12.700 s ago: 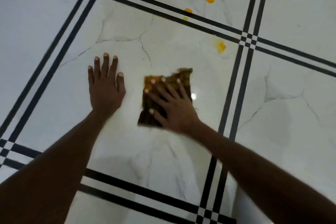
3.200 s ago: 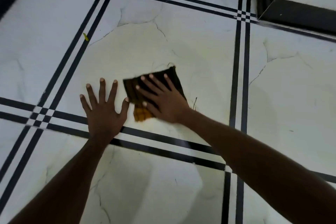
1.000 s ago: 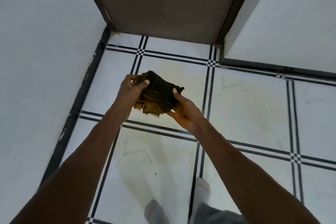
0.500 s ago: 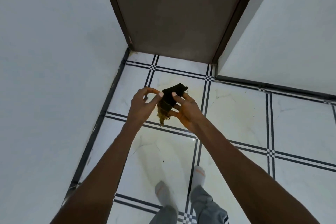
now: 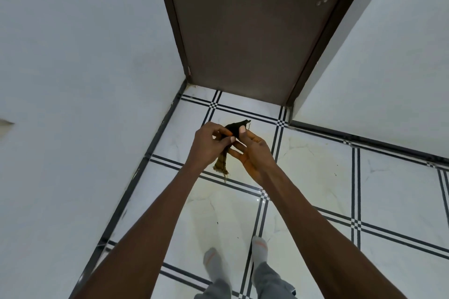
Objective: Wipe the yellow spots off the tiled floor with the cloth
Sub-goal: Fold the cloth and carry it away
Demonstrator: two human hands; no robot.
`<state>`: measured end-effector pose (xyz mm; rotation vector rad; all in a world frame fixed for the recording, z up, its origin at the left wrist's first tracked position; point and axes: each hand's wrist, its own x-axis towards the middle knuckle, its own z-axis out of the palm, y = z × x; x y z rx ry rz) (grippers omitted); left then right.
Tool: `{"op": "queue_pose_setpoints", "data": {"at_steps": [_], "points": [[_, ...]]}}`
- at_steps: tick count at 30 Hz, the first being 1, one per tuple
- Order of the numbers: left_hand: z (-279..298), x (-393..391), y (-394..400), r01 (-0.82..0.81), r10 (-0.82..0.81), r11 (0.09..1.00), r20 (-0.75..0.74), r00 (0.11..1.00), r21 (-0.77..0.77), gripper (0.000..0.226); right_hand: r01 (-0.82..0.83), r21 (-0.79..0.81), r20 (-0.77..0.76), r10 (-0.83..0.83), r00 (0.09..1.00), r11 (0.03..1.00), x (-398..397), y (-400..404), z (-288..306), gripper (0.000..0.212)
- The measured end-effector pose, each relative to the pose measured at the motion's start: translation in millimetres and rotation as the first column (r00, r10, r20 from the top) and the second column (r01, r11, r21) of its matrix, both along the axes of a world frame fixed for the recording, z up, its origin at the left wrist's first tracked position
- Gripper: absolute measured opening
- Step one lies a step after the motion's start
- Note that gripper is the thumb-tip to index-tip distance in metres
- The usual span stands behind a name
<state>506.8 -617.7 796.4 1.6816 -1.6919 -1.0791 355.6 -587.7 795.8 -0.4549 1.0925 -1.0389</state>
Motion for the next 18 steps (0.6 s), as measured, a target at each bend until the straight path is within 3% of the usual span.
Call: {"op": "queue_pose_setpoints", "data": {"at_steps": [7,10,14,18], "points": [[28,-25,-11,-0.125,0.139,0.988,-0.181,0.974,0.088,0.026,0.071,0.083,0.017,-0.072,0.997,0.994,-57,2,2,0.017],[43,-41,-19,-0.103,0.106,0.994,-0.183,0.977,0.025,0.025,0.026,0.153,-0.135,-0.005,0.991,0.988,-85,3,-6,0.014],[65,-60,-29,-0.037,0.031,0.997,-0.078,0.996,-0.069,0.025,-0.095,0.064,-0.563,0.115,0.818,0.993,-108,-3,-7,0.048],[88,-73,-37,0.06,-0.055,0.986,0.034,0.998,-0.153,0.023,-0.322,-0.202,-0.609,0.139,0.781,0.925,-123,-29,16,0.067]]}}
